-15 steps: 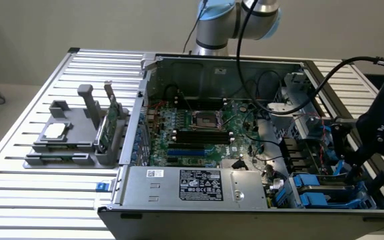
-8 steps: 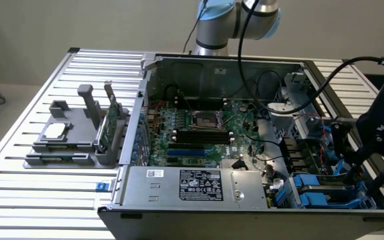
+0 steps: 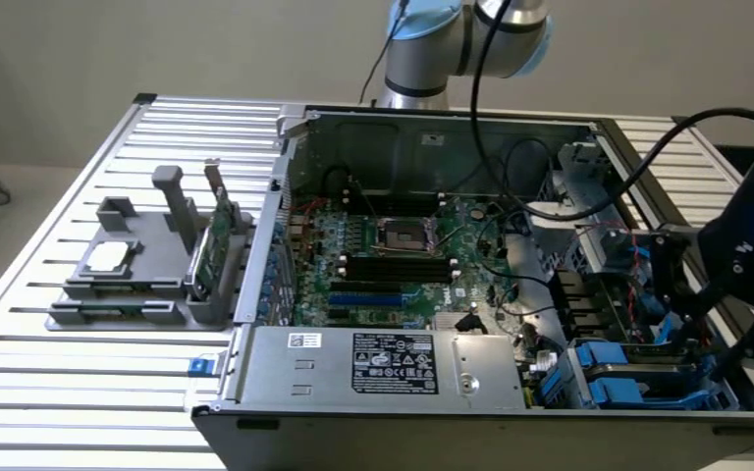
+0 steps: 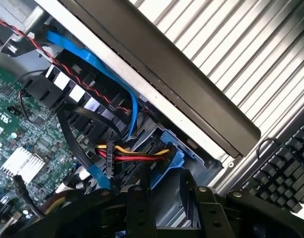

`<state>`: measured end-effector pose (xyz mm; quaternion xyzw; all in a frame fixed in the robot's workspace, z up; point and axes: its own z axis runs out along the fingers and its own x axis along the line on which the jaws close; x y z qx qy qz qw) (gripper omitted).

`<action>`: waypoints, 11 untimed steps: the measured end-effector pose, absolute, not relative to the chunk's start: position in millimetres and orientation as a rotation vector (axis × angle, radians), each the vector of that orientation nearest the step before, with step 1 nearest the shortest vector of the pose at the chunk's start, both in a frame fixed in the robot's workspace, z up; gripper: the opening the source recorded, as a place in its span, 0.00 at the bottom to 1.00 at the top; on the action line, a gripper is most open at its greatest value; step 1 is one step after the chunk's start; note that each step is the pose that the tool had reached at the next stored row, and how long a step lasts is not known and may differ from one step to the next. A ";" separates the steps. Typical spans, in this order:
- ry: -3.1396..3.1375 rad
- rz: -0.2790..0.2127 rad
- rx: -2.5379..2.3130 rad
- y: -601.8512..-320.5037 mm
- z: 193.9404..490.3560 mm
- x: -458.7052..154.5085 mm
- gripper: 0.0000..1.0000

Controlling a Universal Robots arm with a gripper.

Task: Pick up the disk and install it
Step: 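Insert the first disk wire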

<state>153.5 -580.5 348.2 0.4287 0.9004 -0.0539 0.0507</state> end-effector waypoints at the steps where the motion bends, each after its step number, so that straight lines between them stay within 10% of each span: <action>1: 2.736 -0.159 1.322 -580.5 348.2 153.5 0.37; 11: 2.680 -0.123 1.475 -580.5 348.1 153.5 0.37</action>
